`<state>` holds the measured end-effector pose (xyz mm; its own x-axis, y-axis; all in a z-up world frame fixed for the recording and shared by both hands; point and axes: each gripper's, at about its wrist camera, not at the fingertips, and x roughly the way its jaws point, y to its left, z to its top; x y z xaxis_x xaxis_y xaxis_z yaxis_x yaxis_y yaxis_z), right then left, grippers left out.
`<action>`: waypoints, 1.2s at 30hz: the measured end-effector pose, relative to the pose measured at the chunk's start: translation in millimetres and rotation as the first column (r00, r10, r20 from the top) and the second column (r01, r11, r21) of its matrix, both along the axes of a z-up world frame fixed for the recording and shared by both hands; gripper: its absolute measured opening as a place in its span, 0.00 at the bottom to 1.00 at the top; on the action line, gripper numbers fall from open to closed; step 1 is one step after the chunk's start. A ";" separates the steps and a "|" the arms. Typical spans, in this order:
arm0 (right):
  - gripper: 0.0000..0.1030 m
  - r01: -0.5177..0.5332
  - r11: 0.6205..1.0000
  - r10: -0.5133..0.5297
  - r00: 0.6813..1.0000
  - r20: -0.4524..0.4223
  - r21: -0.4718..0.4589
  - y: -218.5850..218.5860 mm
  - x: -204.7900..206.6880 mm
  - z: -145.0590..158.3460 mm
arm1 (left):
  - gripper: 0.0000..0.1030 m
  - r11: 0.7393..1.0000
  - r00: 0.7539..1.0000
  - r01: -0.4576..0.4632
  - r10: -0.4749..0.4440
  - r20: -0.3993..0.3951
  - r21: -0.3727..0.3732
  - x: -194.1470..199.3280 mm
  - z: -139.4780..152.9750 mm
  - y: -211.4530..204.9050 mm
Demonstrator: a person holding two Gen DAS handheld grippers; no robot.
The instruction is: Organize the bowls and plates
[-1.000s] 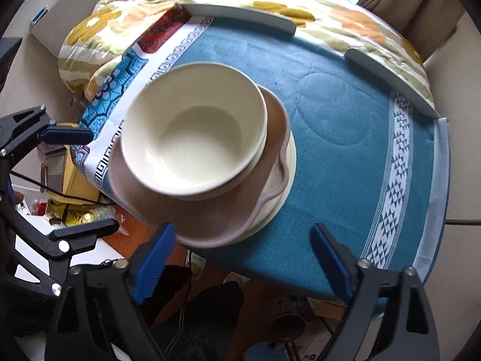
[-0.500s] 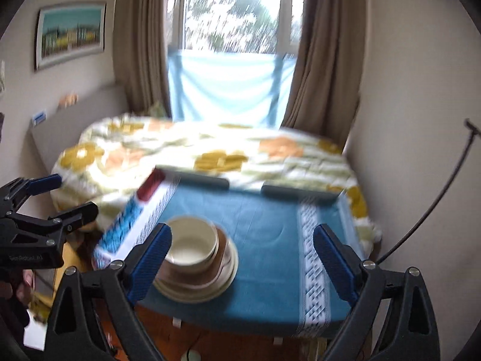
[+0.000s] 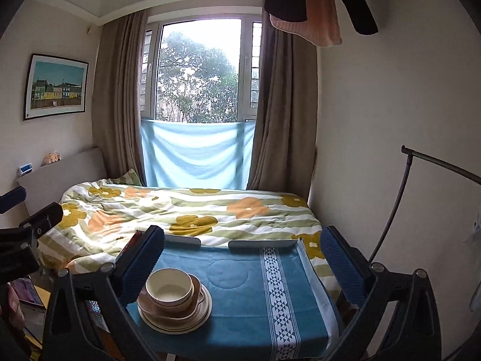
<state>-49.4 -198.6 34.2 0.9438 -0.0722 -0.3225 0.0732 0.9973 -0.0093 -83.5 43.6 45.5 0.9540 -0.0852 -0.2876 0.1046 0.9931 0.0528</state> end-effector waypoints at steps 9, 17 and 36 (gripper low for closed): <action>0.99 0.010 1.000 -0.010 1.000 0.016 0.005 -1.2 -6.8 3.5 | 1.00 1.000 1.000 -0.003 0.003 0.021 -0.008 -12.8 6.4 -1.7; 0.99 0.025 1.000 -0.025 1.000 0.012 0.002 -1.6 -8.2 2.4 | 1.00 1.000 1.000 0.003 -0.003 0.022 -0.008 -14.1 6.6 -4.8; 0.99 0.020 1.000 -0.020 1.000 -0.001 -0.005 0.8 -9.4 -0.9 | 1.00 1.000 1.000 -0.010 0.010 0.005 -0.005 -11.8 4.6 0.5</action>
<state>-58.8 -197.8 33.3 0.9417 -0.0924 -0.3234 0.0927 0.9956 -0.0144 -95.3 44.1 50.1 0.9563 -0.0771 -0.2821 0.0944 0.9944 0.0479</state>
